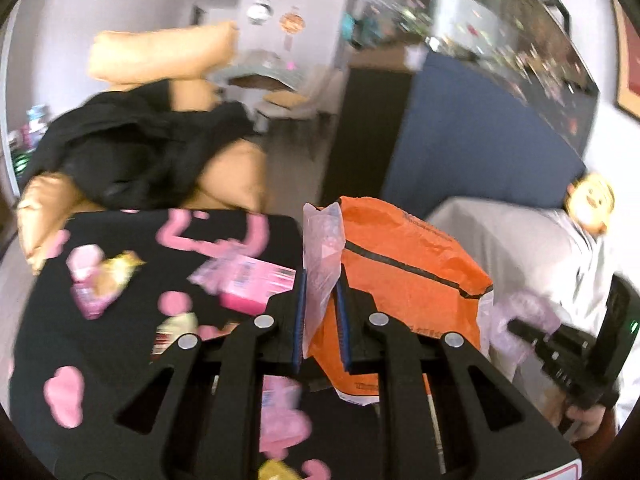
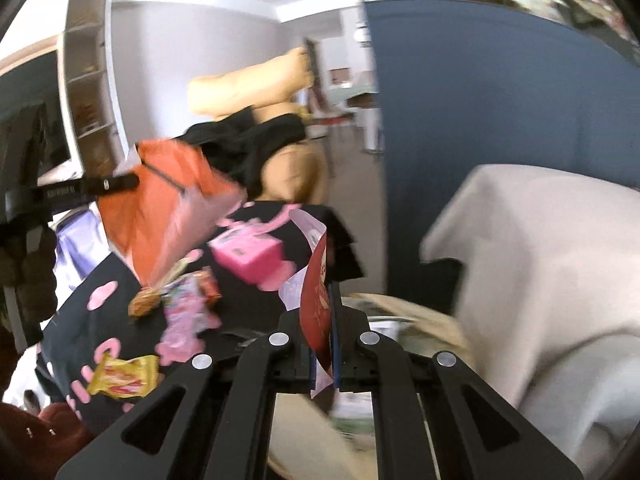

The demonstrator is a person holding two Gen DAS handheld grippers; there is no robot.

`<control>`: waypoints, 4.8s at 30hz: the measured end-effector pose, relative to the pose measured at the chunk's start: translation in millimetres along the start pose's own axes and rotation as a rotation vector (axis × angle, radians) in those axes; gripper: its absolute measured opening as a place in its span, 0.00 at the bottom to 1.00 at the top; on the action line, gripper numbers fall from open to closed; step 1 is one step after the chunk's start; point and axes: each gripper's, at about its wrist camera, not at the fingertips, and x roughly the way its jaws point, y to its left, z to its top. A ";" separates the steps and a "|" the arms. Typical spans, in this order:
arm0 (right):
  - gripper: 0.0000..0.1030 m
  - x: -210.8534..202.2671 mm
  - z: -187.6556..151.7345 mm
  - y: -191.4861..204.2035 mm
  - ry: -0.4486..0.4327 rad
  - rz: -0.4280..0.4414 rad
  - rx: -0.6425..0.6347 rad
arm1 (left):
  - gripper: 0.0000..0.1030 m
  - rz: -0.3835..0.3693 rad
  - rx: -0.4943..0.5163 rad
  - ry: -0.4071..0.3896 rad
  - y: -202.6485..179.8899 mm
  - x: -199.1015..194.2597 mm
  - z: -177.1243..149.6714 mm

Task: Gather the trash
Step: 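Drop the red wrapper into the trash bag with the right tool while the left tool drops the orange bag, then move the right tool back over the table toward the yellow nabati wafer pack, then grasp the pink and yellow snack packets with the left tool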

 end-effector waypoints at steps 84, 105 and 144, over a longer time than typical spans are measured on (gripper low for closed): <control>0.47 82.8 -123.9 236.8 0.388 0.373 -0.549 | 0.59 0.071 -0.298 0.089 199.7 -105.6 -175.9; 0.49 92.9 -103.8 220.5 0.389 0.391 -0.374 | 0.59 -0.007 -0.288 0.202 189.1 -66.3 -188.0; 0.49 188.0 -33.7 177.8 0.401 0.189 -0.106 | 0.08 0.090 -0.347 0.161 256.1 -3.2 -114.6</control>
